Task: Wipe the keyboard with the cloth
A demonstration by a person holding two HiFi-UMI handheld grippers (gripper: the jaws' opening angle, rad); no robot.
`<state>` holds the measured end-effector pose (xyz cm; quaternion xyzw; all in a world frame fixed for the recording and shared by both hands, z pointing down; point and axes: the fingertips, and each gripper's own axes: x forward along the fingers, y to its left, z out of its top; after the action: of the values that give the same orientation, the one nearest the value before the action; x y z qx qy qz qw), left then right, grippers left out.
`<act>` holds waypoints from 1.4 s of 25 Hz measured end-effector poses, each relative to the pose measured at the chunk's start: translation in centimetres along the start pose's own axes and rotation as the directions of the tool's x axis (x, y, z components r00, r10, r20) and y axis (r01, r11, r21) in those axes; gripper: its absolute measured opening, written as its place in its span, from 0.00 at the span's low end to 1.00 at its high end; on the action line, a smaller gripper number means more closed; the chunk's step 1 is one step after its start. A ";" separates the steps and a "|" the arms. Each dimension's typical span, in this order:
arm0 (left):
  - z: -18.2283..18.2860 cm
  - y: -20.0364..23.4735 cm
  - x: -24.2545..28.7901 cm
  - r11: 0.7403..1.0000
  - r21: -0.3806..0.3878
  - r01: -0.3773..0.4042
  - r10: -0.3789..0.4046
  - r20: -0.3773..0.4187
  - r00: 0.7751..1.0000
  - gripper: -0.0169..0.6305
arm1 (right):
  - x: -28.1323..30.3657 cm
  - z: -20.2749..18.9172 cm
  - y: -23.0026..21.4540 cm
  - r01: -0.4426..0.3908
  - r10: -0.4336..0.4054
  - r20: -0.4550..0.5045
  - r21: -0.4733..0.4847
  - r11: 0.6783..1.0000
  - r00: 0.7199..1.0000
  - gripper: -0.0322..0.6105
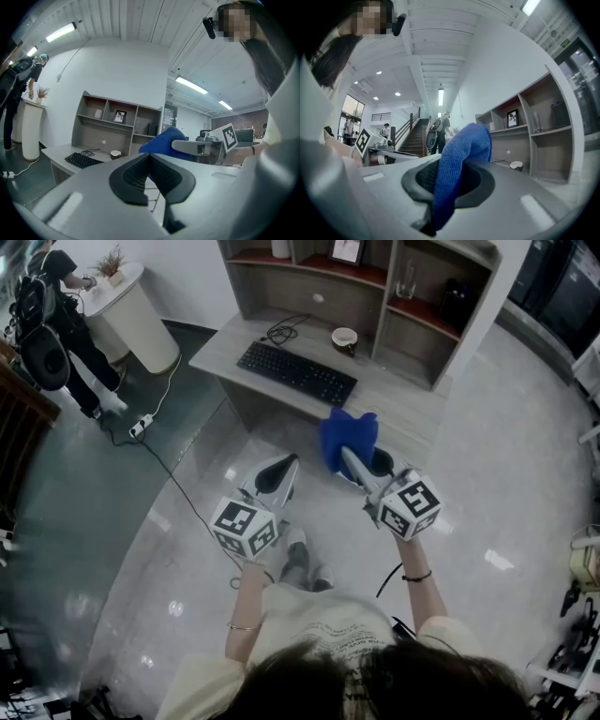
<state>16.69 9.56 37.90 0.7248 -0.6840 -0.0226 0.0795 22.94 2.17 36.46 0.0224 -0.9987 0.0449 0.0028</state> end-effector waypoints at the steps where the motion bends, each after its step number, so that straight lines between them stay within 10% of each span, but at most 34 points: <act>1: 0.1 0.5 0.2 1.000 -0.001 0.001 -0.001 0.000 1.000 0.01 | 0.4 0.0 -0.2 0.001 -0.001 -0.002 0.000 1.000 1.000 0.14; 35: 0.5 14.8 8.6 0.991 -0.064 0.116 -0.119 -0.034 0.992 0.01 | 13.1 -2.7 -8.1 0.133 -0.129 -0.080 0.037 0.990 0.988 0.14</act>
<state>2.50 0.22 40.24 0.7612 -0.6375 -0.0349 0.1133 10.26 -6.27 39.97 0.0862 -0.9931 0.0665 0.0440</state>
